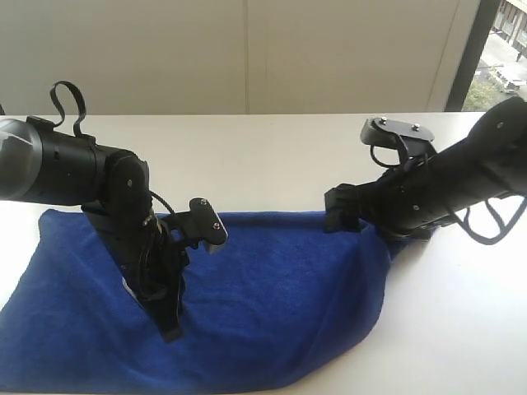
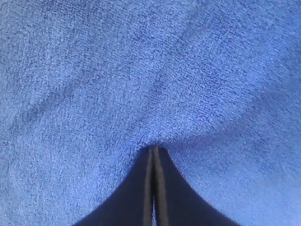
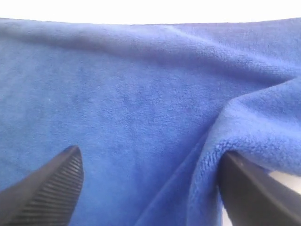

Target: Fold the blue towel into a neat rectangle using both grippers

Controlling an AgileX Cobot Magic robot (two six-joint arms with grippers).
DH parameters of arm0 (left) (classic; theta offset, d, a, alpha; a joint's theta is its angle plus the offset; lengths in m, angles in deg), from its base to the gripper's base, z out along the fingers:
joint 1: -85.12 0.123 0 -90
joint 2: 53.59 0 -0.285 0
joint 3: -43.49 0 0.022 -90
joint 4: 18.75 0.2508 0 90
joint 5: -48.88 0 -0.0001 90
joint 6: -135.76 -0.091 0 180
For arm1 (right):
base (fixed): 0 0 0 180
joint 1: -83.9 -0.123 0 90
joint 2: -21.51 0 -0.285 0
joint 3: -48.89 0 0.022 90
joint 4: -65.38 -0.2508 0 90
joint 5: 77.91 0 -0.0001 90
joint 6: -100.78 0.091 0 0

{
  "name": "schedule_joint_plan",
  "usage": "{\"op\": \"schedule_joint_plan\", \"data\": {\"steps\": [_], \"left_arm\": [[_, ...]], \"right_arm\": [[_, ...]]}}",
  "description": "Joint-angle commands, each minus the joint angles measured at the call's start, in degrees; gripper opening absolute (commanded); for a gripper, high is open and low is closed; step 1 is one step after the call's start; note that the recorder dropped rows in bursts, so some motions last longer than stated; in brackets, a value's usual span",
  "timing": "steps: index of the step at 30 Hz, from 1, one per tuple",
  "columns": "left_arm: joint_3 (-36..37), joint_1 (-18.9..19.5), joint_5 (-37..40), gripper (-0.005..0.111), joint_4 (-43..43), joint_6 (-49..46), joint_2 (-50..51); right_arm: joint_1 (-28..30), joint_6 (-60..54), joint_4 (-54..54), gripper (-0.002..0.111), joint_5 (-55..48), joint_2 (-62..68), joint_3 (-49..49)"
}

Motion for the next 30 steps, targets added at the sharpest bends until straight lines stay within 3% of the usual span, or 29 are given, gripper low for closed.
{"op": "schedule_joint_plan", "data": {"steps": [1, 6, 11, 18, 21, 30], "left_arm": [[1.8, -0.2, -1.1, 0.0, -0.5, -0.4, 4.6], [1.8, -0.2, -1.0, 0.0, -0.5, -0.4, 4.6], [1.8, -0.2, -1.0, 0.0, -0.5, -0.4, 4.6], [1.8, -0.2, -1.6, 0.0, -0.5, -0.6, 4.6], [1.8, -0.2, -1.7, 0.0, -0.5, -0.6, 4.6], [1.8, -0.2, -1.7, 0.0, -0.5, -0.6, 4.6]], "right_arm": [[-4.3, -5.9, -7.1, 0.074, 2.1, 3.7, -1.6], [-8.7, -11.0, -8.9, 0.074, 1.2, 4.8, -4.3], [-9.0, -12.3, -4.8, 0.074, -1.3, 2.5, -4.8], [-8.0, 13.2, 26.8, 0.073, -10.5, 0.7, -4.7], [-7.5, 22.7, 37.2, 0.072, -9.5, 0.8, -4.3], [-3.7, 25.4, 37.1, 0.072, -8.5, 4.6, -2.7]]}}
